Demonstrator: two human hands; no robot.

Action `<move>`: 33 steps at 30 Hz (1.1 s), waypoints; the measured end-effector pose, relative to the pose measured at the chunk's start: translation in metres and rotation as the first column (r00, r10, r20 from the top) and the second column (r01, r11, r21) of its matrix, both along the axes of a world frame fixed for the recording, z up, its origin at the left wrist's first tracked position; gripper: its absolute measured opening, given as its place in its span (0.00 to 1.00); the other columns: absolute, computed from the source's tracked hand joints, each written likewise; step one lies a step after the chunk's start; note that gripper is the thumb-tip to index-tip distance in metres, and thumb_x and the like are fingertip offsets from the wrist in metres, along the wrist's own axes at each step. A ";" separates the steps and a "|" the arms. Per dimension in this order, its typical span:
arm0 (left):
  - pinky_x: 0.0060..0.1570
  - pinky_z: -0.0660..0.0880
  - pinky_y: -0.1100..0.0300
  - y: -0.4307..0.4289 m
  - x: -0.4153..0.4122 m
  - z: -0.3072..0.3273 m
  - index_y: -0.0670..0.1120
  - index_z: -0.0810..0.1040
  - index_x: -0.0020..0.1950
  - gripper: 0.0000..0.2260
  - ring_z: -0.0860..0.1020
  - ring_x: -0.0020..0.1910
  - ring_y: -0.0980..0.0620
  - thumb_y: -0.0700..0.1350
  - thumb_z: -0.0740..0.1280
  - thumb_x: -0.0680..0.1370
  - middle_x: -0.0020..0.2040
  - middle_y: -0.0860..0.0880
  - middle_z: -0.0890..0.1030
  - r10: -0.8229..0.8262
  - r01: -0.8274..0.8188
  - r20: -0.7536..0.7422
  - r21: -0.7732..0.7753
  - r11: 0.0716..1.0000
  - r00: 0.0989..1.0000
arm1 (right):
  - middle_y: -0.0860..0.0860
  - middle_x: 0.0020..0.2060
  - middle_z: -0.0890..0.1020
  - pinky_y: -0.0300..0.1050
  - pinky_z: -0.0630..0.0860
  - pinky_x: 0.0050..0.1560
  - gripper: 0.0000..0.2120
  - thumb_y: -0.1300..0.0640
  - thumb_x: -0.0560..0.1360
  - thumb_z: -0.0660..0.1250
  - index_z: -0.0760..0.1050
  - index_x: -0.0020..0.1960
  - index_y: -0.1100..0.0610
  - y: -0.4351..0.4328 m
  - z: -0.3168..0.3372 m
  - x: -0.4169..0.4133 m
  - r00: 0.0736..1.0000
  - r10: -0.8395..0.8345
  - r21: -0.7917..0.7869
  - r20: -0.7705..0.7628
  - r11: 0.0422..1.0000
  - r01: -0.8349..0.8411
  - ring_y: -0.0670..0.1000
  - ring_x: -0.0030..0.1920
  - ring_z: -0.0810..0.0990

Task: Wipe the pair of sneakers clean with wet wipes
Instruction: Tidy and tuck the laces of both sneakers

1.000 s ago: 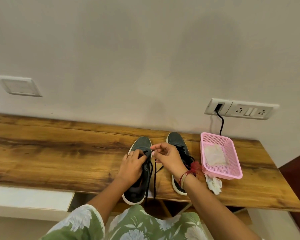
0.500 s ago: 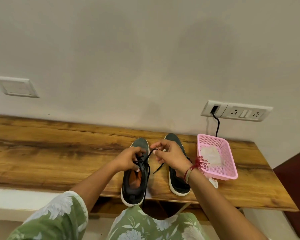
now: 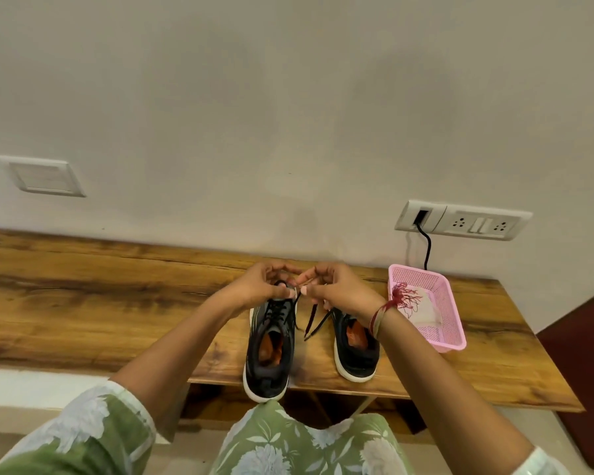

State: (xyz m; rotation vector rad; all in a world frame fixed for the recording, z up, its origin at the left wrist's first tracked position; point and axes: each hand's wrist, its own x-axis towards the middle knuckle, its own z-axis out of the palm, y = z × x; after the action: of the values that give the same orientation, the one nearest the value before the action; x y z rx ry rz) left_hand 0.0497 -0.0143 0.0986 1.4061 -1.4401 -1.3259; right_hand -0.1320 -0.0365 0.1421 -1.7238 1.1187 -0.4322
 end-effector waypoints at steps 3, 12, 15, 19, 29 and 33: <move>0.42 0.73 0.70 0.005 -0.002 0.022 0.46 0.81 0.52 0.15 0.76 0.37 0.61 0.31 0.72 0.70 0.37 0.56 0.82 -0.044 0.046 0.045 -0.037 0.998 0.998 | 0.52 0.35 0.79 0.28 0.68 0.27 0.05 0.64 0.73 0.70 0.80 0.49 0.60 0.000 0.021 -0.001 1.000 -0.009 -0.032 -0.008 0.999 0.009 0.43 0.31 0.75; 0.48 0.76 0.69 0.006 -0.012 0.064 0.49 0.85 0.46 0.07 0.81 0.43 0.62 0.40 0.75 0.70 0.42 0.60 0.84 -0.035 0.098 0.270 -0.224 0.970 0.962 | 0.54 0.39 0.83 0.33 0.73 0.37 0.04 0.63 0.72 0.71 0.81 0.46 0.60 0.002 0.074 0.005 0.996 0.010 -0.176 0.091 0.984 0.006 0.44 0.36 0.78; 0.47 0.72 0.75 0.008 -0.010 0.070 0.46 0.85 0.49 0.06 0.79 0.44 0.69 0.41 0.73 0.72 0.46 0.57 0.84 0.010 0.095 0.345 -0.286 0.954 0.939 | 0.51 0.37 0.82 0.32 0.69 0.31 0.05 0.58 0.72 0.71 0.81 0.47 0.57 0.000 0.087 -0.001 0.987 -0.001 -0.211 0.158 0.977 0.035 0.40 0.31 0.75; 0.44 0.70 0.78 0.008 0.000 0.067 0.46 0.85 0.48 0.06 0.77 0.42 0.71 0.41 0.73 0.73 0.46 0.55 0.84 0.106 0.032 0.385 -0.336 0.941 0.917 | 0.51 0.44 0.79 0.37 0.72 0.33 0.19 0.53 0.69 0.73 0.75 0.59 0.54 -0.027 0.057 -0.039 0.974 -0.161 -0.037 0.158 0.985 0.169 0.44 0.38 0.74; 0.46 0.73 0.73 0.008 0.001 0.088 0.47 0.85 0.50 0.10 0.78 0.43 0.65 0.36 0.69 0.74 0.41 0.59 0.80 0.209 0.023 0.404 -0.500 0.866 0.890 | 0.49 0.41 0.78 0.44 0.78 0.44 0.28 0.62 0.69 0.74 0.69 0.66 0.55 -0.025 -0.070 0.048 0.894 0.362 0.068 -0.264 0.932 -0.357 0.48 0.41 0.78; 0.45 0.73 0.72 0.011 0.007 0.097 0.48 0.85 0.48 0.07 0.80 0.45 0.63 0.38 0.70 0.75 0.41 0.60 0.81 0.232 -0.036 0.326 -0.510 0.860 0.916 | 0.57 0.45 0.81 0.48 0.80 0.40 0.12 0.61 0.72 0.71 0.78 0.54 0.61 -0.025 -0.070 0.066 0.854 0.395 0.028 -0.340 0.911 -0.411 0.55 0.44 0.81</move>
State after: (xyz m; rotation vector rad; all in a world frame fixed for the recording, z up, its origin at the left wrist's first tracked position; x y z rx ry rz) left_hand 0.0563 -0.0034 0.1957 1.4169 -1.7361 -0.5374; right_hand -0.0665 -0.0615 0.0722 -2.0647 0.9448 0.1099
